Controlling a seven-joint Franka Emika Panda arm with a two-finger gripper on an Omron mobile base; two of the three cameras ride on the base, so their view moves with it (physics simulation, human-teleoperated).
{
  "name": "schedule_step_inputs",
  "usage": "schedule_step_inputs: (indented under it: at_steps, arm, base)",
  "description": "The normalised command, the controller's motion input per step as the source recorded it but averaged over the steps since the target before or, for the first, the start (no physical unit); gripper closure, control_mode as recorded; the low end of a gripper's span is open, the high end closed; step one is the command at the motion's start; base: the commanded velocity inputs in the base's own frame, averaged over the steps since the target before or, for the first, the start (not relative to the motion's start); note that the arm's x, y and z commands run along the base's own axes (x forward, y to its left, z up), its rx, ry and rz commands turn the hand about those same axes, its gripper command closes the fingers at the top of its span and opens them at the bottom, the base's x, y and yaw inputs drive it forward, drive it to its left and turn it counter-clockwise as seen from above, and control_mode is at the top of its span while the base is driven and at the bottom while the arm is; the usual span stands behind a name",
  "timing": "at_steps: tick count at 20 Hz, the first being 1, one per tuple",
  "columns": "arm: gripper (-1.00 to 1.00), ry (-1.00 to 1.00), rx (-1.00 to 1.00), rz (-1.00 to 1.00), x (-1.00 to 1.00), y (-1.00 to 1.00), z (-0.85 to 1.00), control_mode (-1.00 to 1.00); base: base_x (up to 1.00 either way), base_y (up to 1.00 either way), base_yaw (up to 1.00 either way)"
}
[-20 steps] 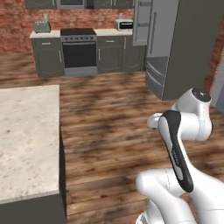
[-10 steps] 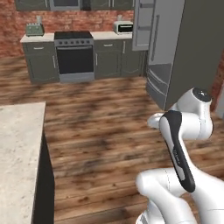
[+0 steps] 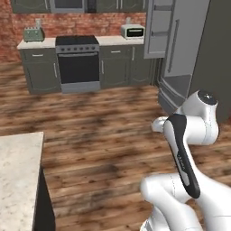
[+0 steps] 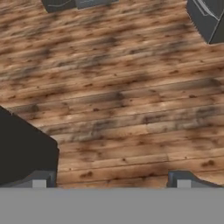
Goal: Gather the cucumber and sweet potato from the fridge and place them on a tray on the dining counter. Then gather the steak and chicken drumstick from the fridge and place them on the other tray.
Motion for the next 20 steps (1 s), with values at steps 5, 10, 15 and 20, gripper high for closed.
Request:
schedule_step_inputs:
  at_steps: [5,10,15,20]
  arm:
    - [-1.0,0.0,0.0,0.0,0.0,0.0,0.0,1.0]
    - [-1.0,0.0,0.0,0.0,0.0,0.0,0.0,1.0]
    - [-1.0,0.0,0.0,0.0,0.0,0.0,0.0,1.0]
    - [-1.0,0.0,0.0,0.0,0.0,0.0,0.0,1.0]
  base:
    - [1.0,0.0,0.0]
    - [1.0,0.0,0.0]
    - [1.0,-0.04,-0.05]
    - [1.0,-0.03,-0.18]
